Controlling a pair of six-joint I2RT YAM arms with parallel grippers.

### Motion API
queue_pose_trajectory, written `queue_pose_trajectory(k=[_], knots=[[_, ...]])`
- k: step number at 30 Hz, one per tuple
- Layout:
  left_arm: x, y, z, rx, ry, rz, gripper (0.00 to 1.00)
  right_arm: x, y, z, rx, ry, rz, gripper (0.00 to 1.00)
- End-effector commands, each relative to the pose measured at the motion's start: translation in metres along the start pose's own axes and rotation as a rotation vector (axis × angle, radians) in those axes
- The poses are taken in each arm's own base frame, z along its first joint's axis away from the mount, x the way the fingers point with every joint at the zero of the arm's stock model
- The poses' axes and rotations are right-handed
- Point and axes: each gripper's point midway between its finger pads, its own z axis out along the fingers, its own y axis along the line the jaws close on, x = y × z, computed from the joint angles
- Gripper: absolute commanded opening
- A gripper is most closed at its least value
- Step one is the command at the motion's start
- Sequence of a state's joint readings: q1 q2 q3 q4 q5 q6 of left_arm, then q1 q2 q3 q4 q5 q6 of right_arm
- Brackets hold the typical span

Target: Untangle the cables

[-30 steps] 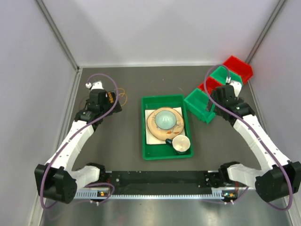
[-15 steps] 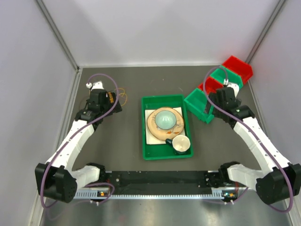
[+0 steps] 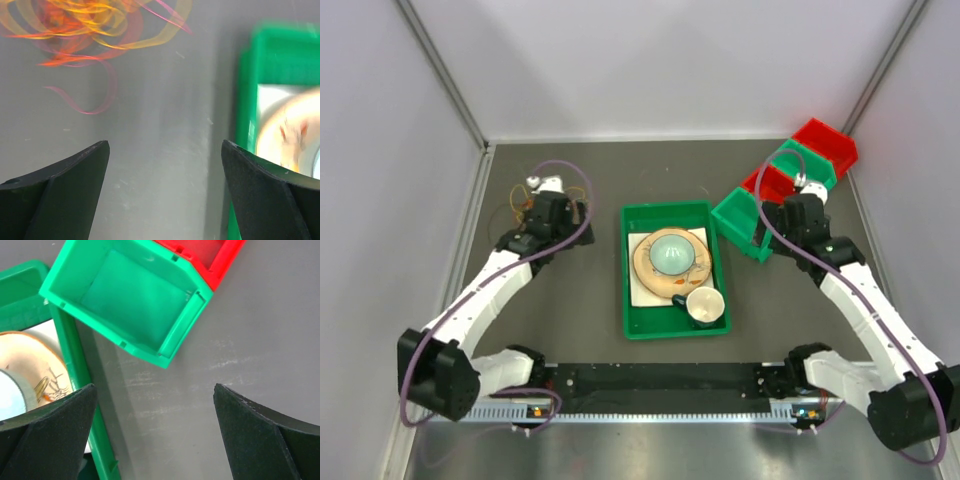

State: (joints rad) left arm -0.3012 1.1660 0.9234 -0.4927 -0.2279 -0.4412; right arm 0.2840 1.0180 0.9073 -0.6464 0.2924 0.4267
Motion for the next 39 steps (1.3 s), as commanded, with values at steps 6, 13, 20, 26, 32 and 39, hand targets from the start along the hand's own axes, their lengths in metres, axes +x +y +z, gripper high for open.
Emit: queue_pose_trajectory(k=[6, 13, 20, 26, 32, 39], knots=[[0.017, -0.073, -0.005, 0.019, 0.023, 0.275, 0.99, -0.006, 0.016, -0.009, -0.124, -0.056, -0.034, 0.99], [-0.011, -0.074, -0.017, 0.025, -0.089, 0.225, 0.99, -0.015, 0.012, 0.001, -0.081, -0.063, -0.121, 0.99], [-0.012, -0.075, -0.023, 0.046, -0.1, 0.207, 0.99, -0.01, 0.03, 0.035, -0.108, 0.083, -0.281, 0.98], [-0.009, -0.076, -0.021, 0.046, -0.085, 0.218, 0.99, 0.002, 0.047, 0.069, -0.159, 0.175, -0.365, 0.94], [-0.011, -0.073, -0.023, 0.035, -0.092, 0.227, 0.99, 0.011, 0.052, 0.086, -0.169, 0.221, -0.383, 0.66], [-0.011, -0.073, -0.021, 0.029, -0.086, 0.238, 0.99, 0.007, 0.06, 0.093, -0.188, 0.225, -0.381, 0.5]])
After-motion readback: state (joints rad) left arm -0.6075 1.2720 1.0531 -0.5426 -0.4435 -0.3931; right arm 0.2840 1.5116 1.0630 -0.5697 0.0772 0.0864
